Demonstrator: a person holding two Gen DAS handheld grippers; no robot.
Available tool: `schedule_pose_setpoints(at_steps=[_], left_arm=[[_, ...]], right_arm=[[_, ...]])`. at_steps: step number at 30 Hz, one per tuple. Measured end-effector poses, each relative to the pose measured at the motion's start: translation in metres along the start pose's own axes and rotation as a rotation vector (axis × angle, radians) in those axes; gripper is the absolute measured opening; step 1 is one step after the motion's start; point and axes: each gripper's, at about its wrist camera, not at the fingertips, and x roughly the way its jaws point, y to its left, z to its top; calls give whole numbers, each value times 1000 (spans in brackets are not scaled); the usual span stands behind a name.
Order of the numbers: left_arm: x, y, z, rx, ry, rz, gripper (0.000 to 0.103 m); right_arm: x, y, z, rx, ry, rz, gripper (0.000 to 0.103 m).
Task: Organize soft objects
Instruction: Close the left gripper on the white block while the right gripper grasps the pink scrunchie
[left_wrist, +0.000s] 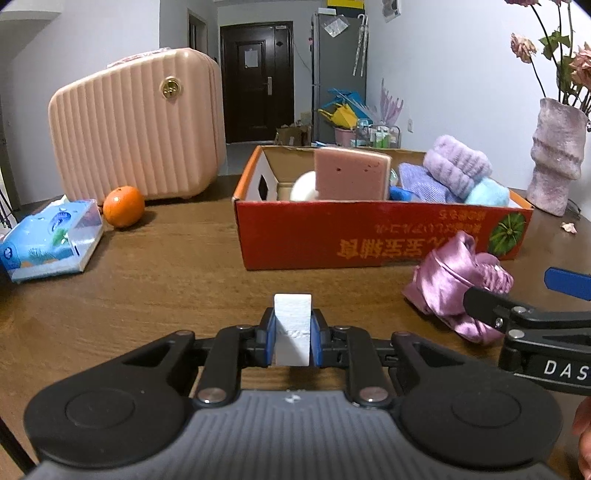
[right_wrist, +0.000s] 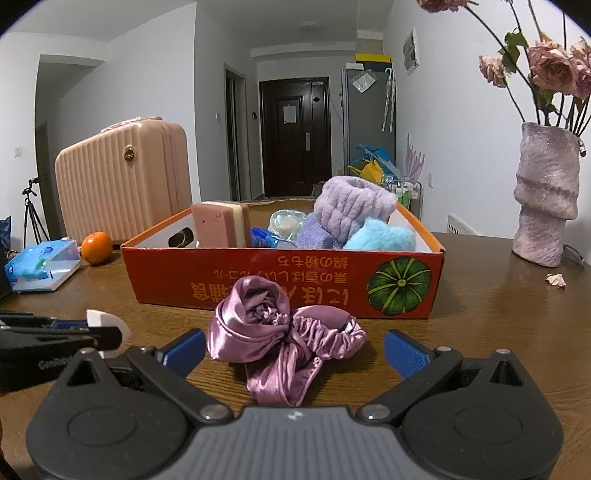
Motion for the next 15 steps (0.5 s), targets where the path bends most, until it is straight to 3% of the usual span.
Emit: schedule_pose_setpoints(at_steps=[15], left_arm=[[17, 10, 12, 6, -24, 25, 19]], right_arm=[[48, 5, 12, 54, 118, -7, 103]])
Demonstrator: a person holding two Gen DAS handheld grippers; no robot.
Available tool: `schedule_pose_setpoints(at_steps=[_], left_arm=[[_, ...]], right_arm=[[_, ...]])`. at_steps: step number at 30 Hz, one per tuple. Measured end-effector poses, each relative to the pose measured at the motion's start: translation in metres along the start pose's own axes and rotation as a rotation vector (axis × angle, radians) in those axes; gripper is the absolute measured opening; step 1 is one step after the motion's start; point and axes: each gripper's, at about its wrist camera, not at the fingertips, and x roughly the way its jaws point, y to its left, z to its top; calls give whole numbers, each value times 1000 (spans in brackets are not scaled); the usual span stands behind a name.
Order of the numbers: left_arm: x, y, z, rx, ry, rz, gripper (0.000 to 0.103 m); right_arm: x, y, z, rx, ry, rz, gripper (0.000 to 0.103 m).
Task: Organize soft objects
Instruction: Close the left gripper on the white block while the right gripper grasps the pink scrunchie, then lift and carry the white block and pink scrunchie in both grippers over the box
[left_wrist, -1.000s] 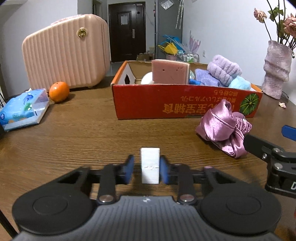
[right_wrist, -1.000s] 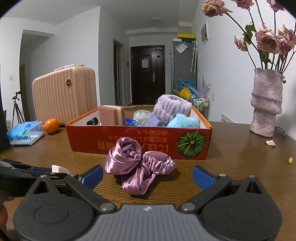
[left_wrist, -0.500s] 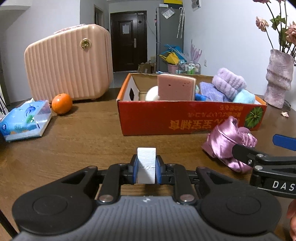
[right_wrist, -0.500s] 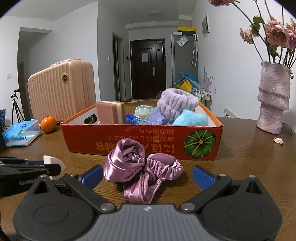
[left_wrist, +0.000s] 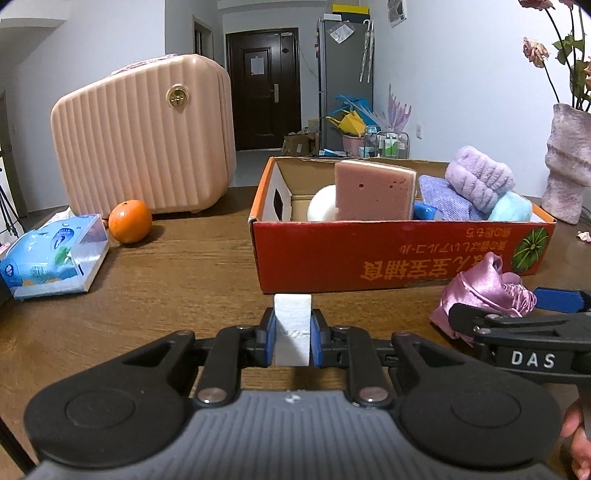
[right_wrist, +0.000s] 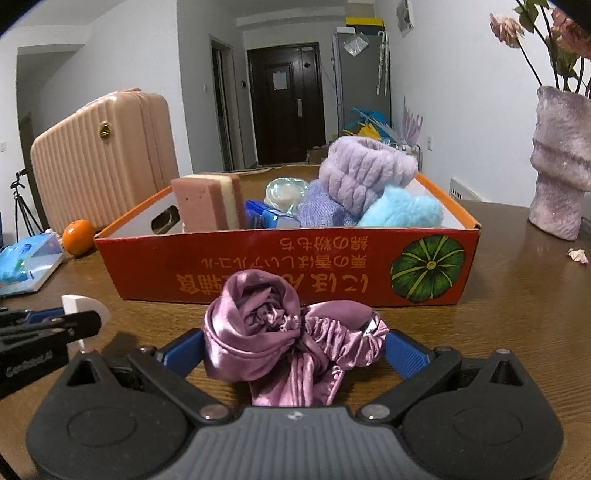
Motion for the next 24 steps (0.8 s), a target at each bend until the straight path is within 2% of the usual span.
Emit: schedule_pose_setpoints(at_steps=[4, 7, 12, 14, 17, 22, 24], left_arm=[[2, 1, 2, 2, -6, 3, 19], [3, 1, 2, 2, -5, 3, 19], [3, 2, 3, 3, -10, 1, 19], [2, 2, 3, 5, -15, 2, 19], [1, 2, 3, 4, -19, 0, 19], [0, 2, 3, 1, -25, 2, 19], [-2, 3, 4, -3, -35, 0, 19]], right_arm=[[5, 2, 3, 4, 1, -1, 102], [8, 4, 4, -4, 4, 4, 95], [6, 8, 4, -32, -4, 28, 70], [4, 10, 3, -43, -13, 34, 55], [0, 10, 4, -44, -31, 48, 38], [-10, 9, 5, -42, -75, 67, 17], [-16, 9, 6, -38, -99, 89, 16]])
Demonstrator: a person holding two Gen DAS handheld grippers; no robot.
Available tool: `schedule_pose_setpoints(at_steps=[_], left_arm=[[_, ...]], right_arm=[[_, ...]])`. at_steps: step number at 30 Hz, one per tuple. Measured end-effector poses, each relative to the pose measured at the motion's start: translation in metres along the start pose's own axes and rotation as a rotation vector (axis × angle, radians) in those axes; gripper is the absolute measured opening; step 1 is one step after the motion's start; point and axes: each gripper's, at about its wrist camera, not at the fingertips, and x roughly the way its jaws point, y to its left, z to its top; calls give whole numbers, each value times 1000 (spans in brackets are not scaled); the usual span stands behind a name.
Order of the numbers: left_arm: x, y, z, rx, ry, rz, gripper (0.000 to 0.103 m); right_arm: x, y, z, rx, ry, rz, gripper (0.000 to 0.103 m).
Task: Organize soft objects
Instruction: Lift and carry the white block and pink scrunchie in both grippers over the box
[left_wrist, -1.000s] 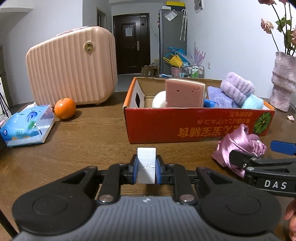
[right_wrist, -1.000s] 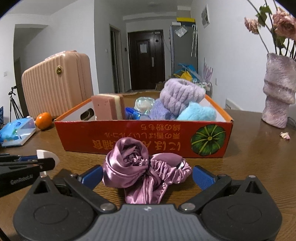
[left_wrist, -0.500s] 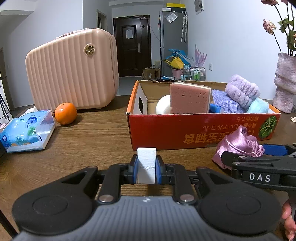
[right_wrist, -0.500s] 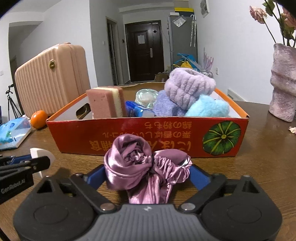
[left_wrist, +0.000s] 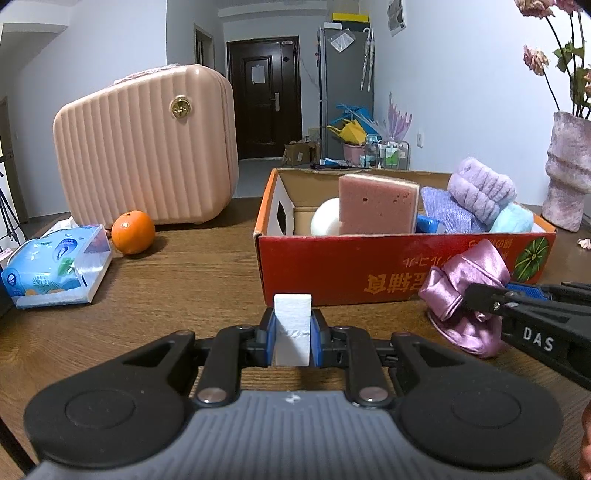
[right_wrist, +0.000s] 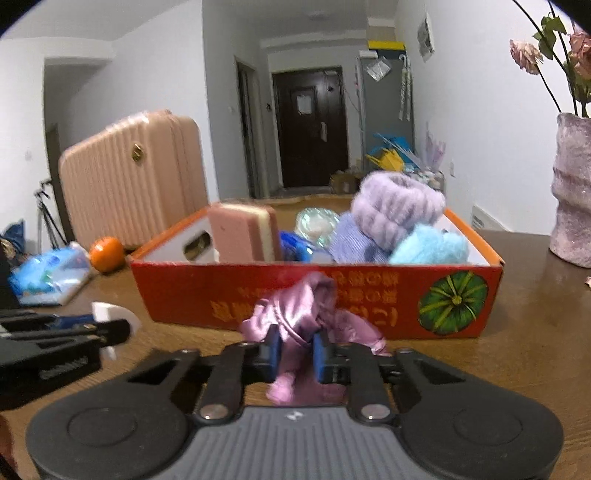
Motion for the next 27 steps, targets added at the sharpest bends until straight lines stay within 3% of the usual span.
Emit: schedule_pose_setpoints(at_steps=[27], left_arm=[[-27, -8, 37, -50, -213, -9, 19]], right_arm=[[-34, 8, 28, -53, -257, -5, 16]])
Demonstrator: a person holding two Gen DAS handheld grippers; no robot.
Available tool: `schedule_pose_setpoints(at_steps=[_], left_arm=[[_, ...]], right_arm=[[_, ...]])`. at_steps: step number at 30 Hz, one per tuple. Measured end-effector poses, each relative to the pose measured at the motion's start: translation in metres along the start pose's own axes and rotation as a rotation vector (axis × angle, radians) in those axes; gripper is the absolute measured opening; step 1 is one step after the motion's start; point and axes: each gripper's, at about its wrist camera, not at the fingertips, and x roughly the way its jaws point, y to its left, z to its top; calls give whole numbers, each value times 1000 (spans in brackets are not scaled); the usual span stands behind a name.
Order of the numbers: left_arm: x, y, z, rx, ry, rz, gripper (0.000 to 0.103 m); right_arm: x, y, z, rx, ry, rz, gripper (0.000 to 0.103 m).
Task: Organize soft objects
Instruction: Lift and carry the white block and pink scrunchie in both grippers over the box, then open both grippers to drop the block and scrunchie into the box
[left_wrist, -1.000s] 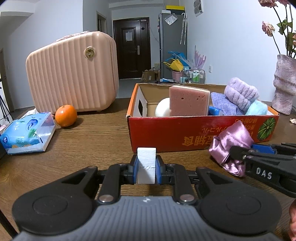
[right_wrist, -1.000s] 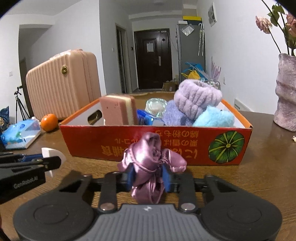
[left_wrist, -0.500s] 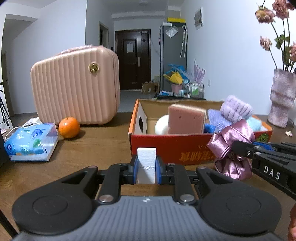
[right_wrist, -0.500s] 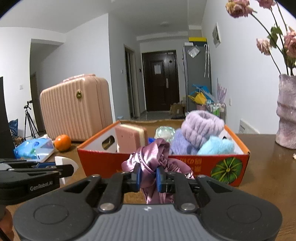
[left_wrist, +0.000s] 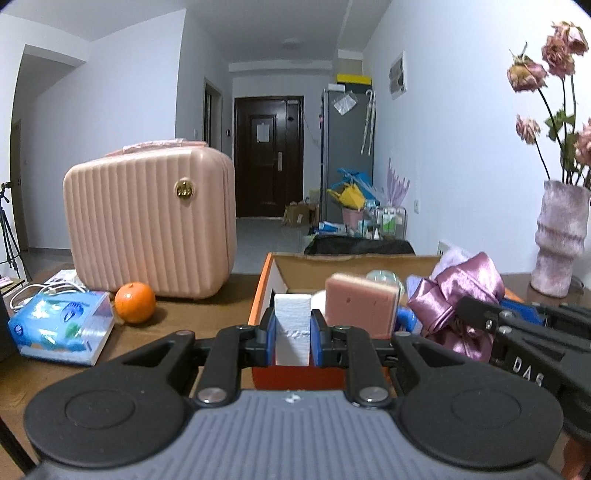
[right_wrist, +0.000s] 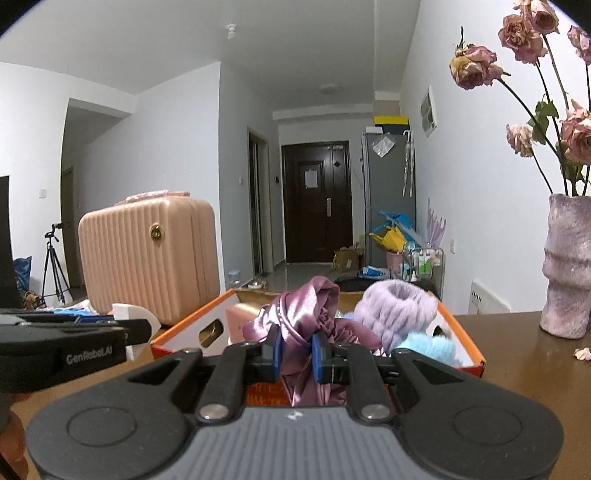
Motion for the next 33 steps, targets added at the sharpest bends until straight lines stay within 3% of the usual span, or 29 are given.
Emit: schedule_pose_setpoints(at_steps=[13, 31, 33], left_arm=[[50, -14, 42, -93, -53, -13, 19], [130, -32, 53, -71, -15, 6, 20], [135, -30, 51, -74, 6, 9, 26]], right_arm=[[46, -11, 18, -3, -58, -13, 16], [125, -25, 29, -65, -35, -19, 17], [127, -27, 28, -59, -18, -17, 20]])
